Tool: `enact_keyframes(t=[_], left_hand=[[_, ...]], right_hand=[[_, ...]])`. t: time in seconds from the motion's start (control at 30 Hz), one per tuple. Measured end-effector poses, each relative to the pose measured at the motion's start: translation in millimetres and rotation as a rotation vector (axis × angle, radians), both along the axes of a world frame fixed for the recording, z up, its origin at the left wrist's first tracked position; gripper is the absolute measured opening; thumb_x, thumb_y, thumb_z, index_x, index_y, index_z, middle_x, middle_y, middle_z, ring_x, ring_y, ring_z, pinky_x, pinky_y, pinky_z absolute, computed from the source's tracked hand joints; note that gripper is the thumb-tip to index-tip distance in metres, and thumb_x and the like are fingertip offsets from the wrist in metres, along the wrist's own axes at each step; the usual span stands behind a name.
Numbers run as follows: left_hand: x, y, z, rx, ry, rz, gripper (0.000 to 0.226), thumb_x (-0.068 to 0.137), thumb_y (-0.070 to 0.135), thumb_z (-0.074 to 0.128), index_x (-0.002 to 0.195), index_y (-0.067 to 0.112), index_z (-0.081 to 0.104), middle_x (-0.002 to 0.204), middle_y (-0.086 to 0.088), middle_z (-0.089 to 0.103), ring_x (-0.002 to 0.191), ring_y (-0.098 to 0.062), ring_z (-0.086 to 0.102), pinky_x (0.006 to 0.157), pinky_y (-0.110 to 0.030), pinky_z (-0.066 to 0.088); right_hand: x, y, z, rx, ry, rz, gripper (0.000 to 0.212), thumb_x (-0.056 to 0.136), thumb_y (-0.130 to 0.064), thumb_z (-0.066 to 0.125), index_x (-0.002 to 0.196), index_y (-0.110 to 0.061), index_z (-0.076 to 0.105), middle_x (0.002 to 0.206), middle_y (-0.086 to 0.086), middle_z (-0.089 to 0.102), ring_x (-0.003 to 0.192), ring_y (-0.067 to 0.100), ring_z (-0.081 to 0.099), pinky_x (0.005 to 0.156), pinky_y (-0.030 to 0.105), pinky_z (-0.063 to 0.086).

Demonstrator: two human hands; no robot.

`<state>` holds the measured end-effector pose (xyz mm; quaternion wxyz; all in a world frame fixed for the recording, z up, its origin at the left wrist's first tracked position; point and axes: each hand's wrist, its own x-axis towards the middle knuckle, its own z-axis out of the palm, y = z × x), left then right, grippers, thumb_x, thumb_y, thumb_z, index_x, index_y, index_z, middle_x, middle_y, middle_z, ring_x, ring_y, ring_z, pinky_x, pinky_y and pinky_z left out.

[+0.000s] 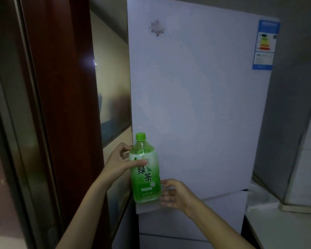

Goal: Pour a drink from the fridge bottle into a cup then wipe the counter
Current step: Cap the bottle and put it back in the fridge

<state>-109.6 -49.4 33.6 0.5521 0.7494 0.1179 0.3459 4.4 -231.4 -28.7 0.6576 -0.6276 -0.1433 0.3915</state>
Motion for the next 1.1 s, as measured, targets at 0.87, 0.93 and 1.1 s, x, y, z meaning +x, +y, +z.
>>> enact_keyframes(t=[0.87, 0.93, 1.1], left_hand=[[-86, -127, -13, 0.022, -0.081, -0.225, 0.068, 0.042, 0.017, 0.093, 0.096, 0.006, 0.054, 0.123, -0.009, 0.065, 0.103, -0.008, 0.068, 0.075, -0.016, 0.055], [-93, -144, -12, 0.006, -0.080, -0.242, 0.071, 0.043, 0.014, 0.092, 0.099, 0.001, 0.051, 0.120, -0.010, 0.067, 0.099, -0.011, 0.070, 0.073, -0.019, 0.056], [-107, -192, -10, -0.006, -0.078, -0.236, 0.074, 0.048, 0.009, 0.091, 0.104, -0.010, 0.046, 0.104, -0.012, 0.072, 0.089, -0.012, 0.073, 0.069, -0.018, 0.055]], right_hand=[[-122, -130, -18, 0.057, 0.034, -0.117, 0.019, 0.088, -0.016, 0.049, 0.105, -0.012, 0.059, 0.104, 0.026, 0.063, 0.093, 0.035, 0.064, 0.086, 0.039, 0.056], [-129, -146, -15, 0.046, 0.028, -0.118, 0.019, 0.089, -0.016, 0.048, 0.104, -0.011, 0.058, 0.108, 0.028, 0.062, 0.094, 0.035, 0.063, 0.086, 0.040, 0.056], [-142, -199, -15, 0.079, 0.045, -0.137, 0.022, 0.090, -0.015, 0.045, 0.104, -0.012, 0.061, 0.102, 0.024, 0.063, 0.091, 0.033, 0.065, 0.084, 0.038, 0.056]])
